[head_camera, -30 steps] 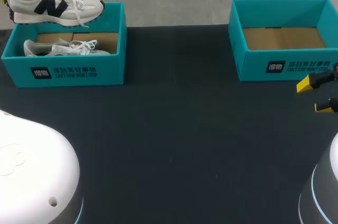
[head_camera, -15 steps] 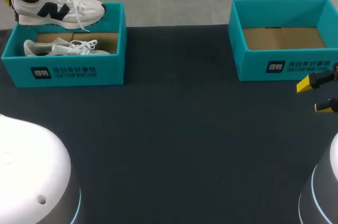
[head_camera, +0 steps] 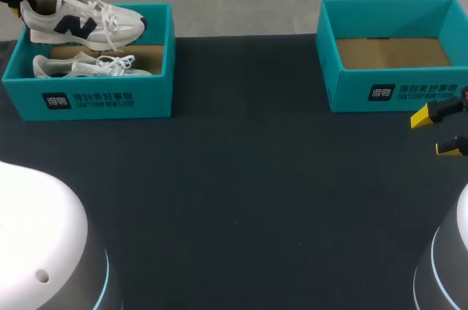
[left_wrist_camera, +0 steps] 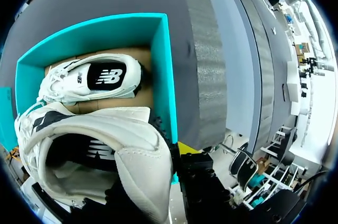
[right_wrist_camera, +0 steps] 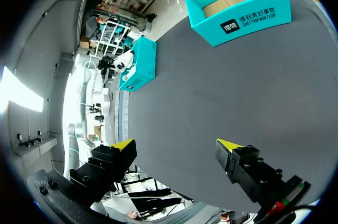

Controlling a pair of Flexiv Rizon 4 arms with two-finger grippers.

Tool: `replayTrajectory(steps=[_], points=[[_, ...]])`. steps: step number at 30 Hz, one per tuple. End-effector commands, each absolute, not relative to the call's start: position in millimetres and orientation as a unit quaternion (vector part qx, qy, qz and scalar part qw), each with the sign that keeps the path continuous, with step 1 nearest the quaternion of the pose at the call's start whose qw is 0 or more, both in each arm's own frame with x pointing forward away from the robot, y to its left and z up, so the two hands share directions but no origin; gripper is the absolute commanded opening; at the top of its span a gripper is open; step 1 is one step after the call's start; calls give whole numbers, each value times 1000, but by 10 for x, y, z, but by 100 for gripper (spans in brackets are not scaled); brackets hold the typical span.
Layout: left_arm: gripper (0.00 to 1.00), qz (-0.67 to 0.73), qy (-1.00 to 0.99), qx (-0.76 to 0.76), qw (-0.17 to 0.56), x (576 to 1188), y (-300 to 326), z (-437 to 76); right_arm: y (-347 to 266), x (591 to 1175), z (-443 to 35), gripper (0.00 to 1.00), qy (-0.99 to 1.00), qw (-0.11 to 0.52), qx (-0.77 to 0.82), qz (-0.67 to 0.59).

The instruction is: Take the shoe out of the shoebox, open the shoe tongue, remove and reinsert the insole, then place the shoe into the shoebox

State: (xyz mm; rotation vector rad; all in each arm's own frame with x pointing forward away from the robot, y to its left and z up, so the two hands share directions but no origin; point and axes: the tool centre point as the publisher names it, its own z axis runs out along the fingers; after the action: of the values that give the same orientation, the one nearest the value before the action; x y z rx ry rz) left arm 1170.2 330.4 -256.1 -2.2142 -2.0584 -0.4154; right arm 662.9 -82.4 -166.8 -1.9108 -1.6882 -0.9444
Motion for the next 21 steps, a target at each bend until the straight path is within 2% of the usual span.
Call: replayTrajectory(steps=[1, 21], points=[[0, -123, -673, -728, 41, 11857, 3317, -2681, -825, 6528, -1661, 100, -599, 194, -693, -352], [0, -108, -664, -740, 30, 11939, 3165, -3178, -825, 6528, -1661, 100, -599, 194, -693, -352]])
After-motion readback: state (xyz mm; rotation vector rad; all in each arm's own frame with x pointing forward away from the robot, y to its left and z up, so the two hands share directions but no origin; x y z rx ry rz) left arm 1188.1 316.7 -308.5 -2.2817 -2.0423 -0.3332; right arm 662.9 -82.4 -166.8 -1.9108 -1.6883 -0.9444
